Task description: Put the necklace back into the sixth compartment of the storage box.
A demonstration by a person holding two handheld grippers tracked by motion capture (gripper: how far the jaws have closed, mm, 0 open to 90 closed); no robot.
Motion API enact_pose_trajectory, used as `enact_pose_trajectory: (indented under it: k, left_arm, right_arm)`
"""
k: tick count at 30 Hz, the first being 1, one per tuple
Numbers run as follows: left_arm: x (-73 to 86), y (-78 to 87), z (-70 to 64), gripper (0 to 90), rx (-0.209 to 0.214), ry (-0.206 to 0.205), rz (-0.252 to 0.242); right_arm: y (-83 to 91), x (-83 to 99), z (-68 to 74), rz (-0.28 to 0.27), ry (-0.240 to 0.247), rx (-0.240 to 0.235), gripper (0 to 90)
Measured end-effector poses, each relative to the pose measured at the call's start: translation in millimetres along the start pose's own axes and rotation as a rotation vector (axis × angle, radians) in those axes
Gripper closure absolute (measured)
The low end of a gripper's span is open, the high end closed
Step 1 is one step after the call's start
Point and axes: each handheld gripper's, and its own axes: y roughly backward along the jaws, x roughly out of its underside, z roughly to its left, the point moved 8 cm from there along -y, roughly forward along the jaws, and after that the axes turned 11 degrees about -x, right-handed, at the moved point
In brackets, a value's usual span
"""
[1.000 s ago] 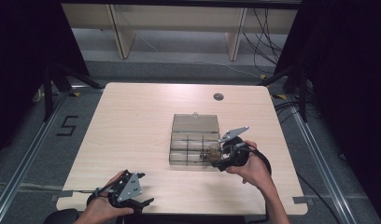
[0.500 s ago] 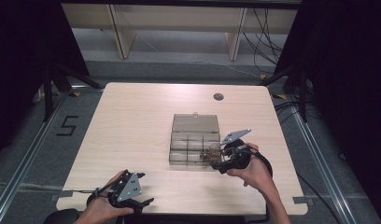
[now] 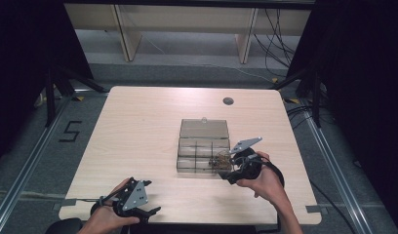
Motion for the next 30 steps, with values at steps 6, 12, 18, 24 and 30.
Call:
enact_pose_trajectory:
  k: [6, 12, 18, 24, 30]
  left_arm:
    - [-0.1, 0.2, 0.0, 15.0, 0.0, 0.001, -0.001]
    - [-0.1, 0.1, 0.1, 15.0, -0.001, 0.001, -0.001]
    - [-0.2, 0.2, 0.2, 15.0, -0.001, 0.001, -0.001]
    - [-0.2, 0.3, 0.2, 15.0, -0.001, 0.001, -0.001]
    - [-0.2, 0.2, 0.2, 15.0, -0.001, 0.0, -0.001]
  right_arm:
    - [-0.5, 4.4, 3.5, 0.012, -0.044, 0.009, 34.9]
    - [0.9, 5.5, 4.0, 0.022, -0.041, 0.002, 34.5]
    - [0.5, 7.1, 4.3, 0.015, -0.012, -0.005, 33.5]
    - [-2.2, 7.1, 6.3, 0.0, -0.017, -0.014, 31.6]
    - [-2.7, 8.4, 8.7, -0.009, -0.007, -0.018, 29.2]
